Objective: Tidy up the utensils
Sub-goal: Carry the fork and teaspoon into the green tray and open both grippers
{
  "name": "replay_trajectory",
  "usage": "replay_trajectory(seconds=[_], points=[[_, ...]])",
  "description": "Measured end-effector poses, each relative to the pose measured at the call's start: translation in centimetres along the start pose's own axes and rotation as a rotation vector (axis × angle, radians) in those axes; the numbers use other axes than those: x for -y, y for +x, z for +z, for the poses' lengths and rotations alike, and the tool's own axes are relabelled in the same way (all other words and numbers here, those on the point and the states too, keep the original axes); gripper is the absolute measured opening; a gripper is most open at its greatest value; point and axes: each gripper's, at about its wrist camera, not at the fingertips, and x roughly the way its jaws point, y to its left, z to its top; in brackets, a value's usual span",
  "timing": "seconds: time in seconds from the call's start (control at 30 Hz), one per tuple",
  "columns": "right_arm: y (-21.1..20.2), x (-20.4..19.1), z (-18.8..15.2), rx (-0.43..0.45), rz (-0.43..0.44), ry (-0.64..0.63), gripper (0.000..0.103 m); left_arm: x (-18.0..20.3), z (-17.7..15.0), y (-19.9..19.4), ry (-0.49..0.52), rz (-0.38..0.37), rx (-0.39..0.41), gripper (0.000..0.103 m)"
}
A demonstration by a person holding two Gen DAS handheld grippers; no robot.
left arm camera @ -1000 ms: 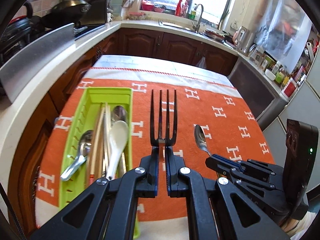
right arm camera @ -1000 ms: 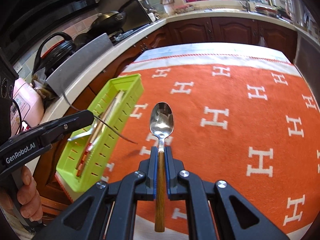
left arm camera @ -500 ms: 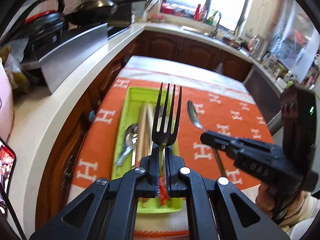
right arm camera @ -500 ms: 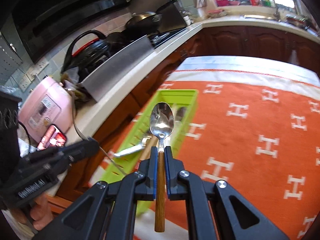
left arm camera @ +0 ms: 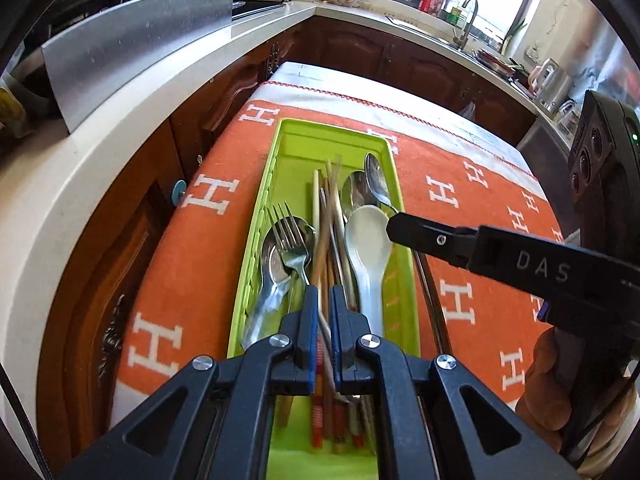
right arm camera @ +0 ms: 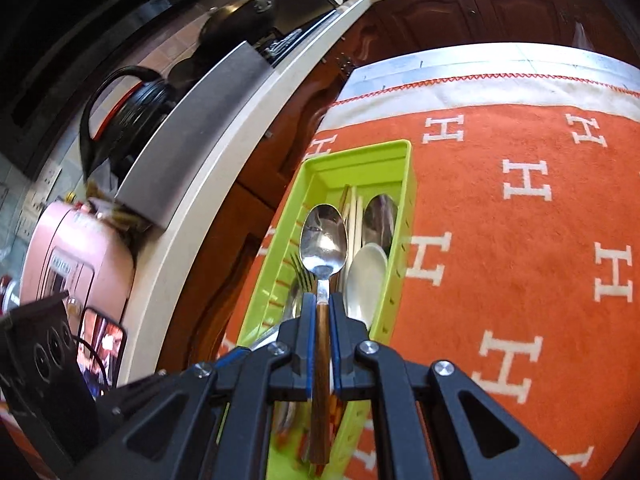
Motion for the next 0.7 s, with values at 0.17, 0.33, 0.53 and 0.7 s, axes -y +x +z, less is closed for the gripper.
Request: replay_trajectory(seconds=[0.17, 0.33, 0.53, 0.7], points=[[1.4, 0.8, 1.5, 0.004, 0.006, 0.062, 0.01, -0.6, 0.9, 0.8, -0.018, 0.008, 0.006, 0.008], [1.9, 0.9, 2.0, -0.006, 0.013, 0.061, 0.013, -0.8, 1.6, 0.1, -0.017, 0.038, 0.045, 0.025], [0.8, 0.6, 2.0, 0.003, -0.022, 0.007, 0.014, -0.9, 1.8, -0.2, -0.021, 0.05, 0.057, 0.045], [-0.6, 0.6, 1.3, 0.014, -0.068, -0.042, 0.014, -0.4, 1.7, -0.7, -0.009, 0.065, 0.074, 0.066]])
